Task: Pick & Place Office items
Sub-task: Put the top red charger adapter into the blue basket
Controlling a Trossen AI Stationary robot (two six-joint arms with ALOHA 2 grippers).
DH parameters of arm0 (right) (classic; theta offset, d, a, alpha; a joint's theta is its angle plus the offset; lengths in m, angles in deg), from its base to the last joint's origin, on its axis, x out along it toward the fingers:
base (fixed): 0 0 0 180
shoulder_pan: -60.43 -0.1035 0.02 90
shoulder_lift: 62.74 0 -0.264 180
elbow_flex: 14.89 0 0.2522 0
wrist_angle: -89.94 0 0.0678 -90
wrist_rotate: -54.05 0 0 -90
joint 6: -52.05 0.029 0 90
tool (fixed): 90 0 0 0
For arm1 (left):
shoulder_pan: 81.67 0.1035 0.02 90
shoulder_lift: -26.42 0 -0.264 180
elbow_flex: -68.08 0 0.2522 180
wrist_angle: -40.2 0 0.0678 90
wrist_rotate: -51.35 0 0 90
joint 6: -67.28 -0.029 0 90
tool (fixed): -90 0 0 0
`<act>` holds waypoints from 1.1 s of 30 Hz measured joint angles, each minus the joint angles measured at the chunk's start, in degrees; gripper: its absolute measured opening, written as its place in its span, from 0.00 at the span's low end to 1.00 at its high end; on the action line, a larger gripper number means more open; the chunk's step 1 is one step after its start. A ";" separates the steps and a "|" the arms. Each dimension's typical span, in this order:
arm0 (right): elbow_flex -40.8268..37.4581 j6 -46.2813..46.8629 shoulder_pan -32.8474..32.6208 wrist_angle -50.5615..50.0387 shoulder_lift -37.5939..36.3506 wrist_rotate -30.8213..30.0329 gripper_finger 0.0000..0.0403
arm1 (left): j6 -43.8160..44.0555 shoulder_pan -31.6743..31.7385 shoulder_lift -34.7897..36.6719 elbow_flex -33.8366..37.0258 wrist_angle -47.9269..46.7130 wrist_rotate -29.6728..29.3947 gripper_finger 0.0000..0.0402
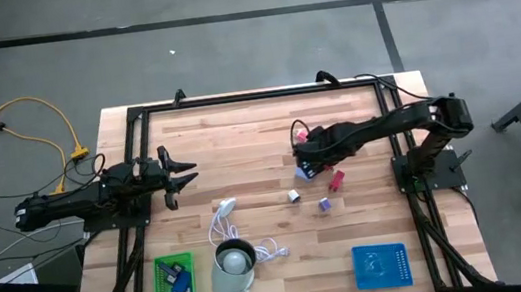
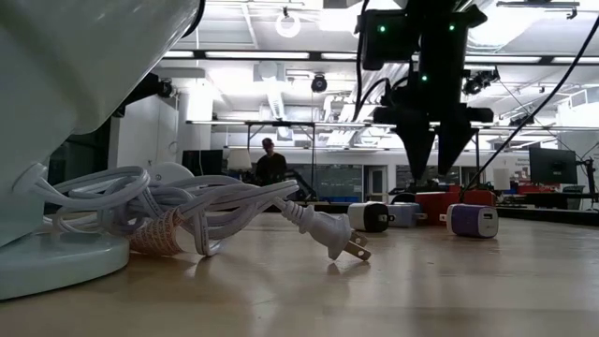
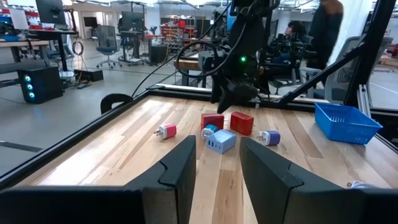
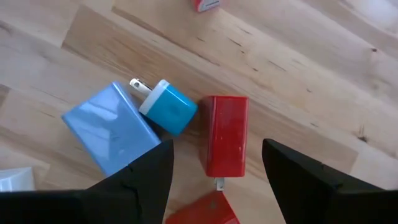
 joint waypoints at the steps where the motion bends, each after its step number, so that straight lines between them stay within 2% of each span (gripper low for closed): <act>1: 0.00 0.26 0.00 0.01 0.11 0.02 0.58 | -0.01 0.00 0.00 0.00 0.00 0.00 0.30; 12: 0.02 0.99 1.28 -0.44 0.12 0.01 0.58 | -0.01 0.00 0.00 0.00 0.00 0.02 0.30; 21: 0.02 -1.72 4.60 -0.23 0.12 3.37 0.56 | 0.00 0.00 0.00 0.00 0.00 0.02 0.30; 33: 0.00 -0.19 3.76 0.02 1.70 3.00 0.56 | -0.02 0.00 0.00 0.00 0.00 0.02 0.30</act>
